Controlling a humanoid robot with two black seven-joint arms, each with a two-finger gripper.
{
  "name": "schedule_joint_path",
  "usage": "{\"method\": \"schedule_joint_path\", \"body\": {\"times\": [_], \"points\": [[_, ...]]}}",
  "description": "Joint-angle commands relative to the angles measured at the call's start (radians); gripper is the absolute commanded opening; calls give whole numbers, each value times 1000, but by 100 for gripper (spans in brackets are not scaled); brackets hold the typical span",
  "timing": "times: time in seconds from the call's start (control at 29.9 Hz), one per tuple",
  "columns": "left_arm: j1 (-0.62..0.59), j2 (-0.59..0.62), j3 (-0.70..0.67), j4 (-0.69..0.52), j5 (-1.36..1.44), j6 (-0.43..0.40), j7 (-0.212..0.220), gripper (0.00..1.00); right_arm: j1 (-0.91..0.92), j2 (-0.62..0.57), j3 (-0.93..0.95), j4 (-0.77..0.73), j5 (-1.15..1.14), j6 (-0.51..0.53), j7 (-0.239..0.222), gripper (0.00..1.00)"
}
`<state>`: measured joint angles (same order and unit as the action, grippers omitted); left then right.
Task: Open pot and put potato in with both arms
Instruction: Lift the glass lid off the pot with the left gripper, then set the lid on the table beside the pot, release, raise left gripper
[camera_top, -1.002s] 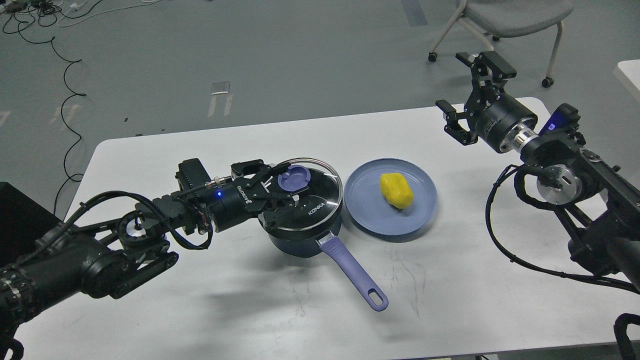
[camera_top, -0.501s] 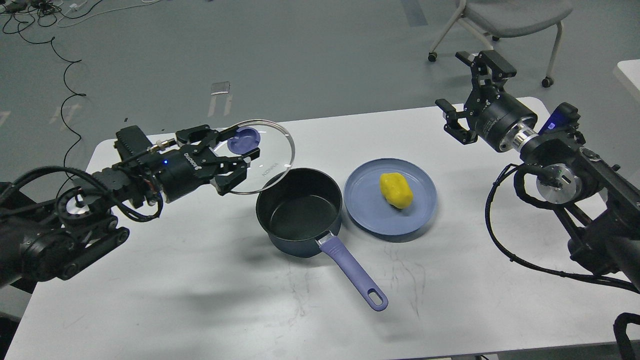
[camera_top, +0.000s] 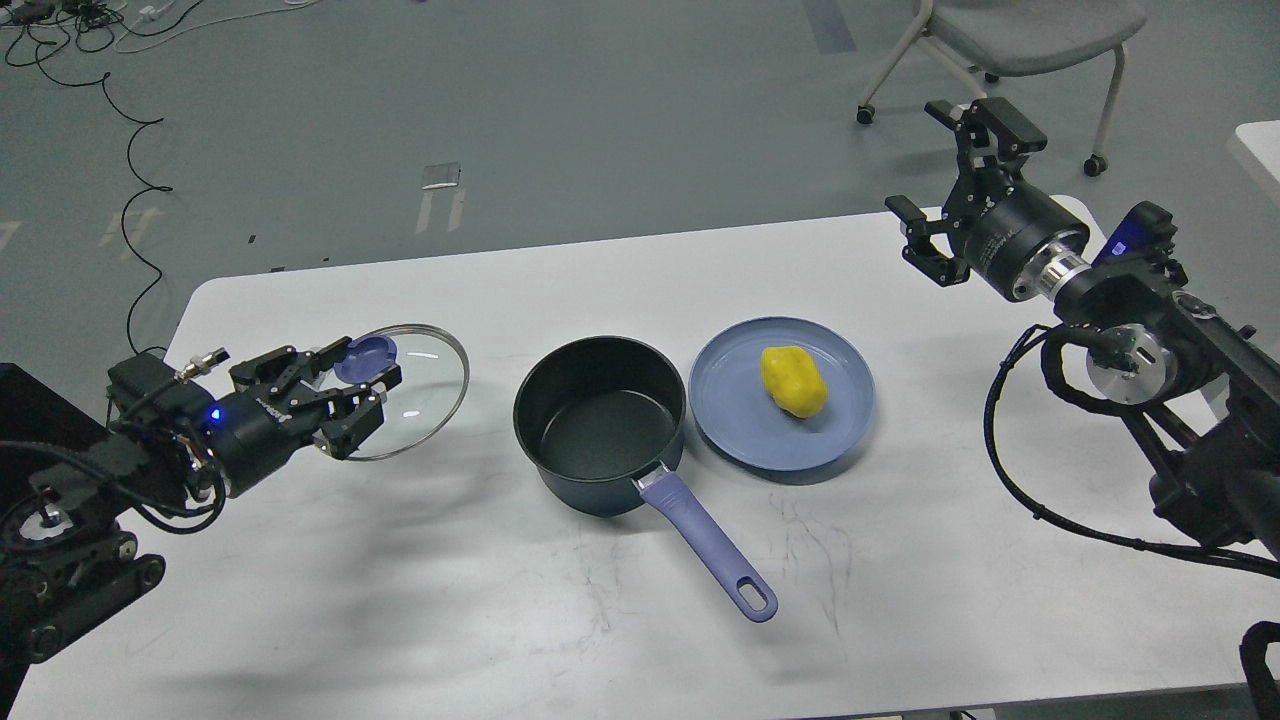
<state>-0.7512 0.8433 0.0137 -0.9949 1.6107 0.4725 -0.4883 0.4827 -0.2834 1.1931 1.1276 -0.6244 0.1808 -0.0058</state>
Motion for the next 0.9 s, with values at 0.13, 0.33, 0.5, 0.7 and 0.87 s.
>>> {"method": "schedule_joint_path", "body": {"times": [0.13,0.33,0.5,0.7,0.87], "points": [[47,-67,0,90,-12,16,0,54,1,-5,-1,0,0,0,0,100],[79,-112,3,144,-12,16,0,54,1,-7,-1,0,0,0,0,100],[92,-144,5,177,-11,16,0,55,1,-7,-1,0,0,0,0,100],[92,-147,5,180,-12,16,0,60,1,-7,-1,-2,0,0,0,100],[104,-148,5,180,-12,16,0,80,1,-11,-1,-2,0,0,0,100]]}}
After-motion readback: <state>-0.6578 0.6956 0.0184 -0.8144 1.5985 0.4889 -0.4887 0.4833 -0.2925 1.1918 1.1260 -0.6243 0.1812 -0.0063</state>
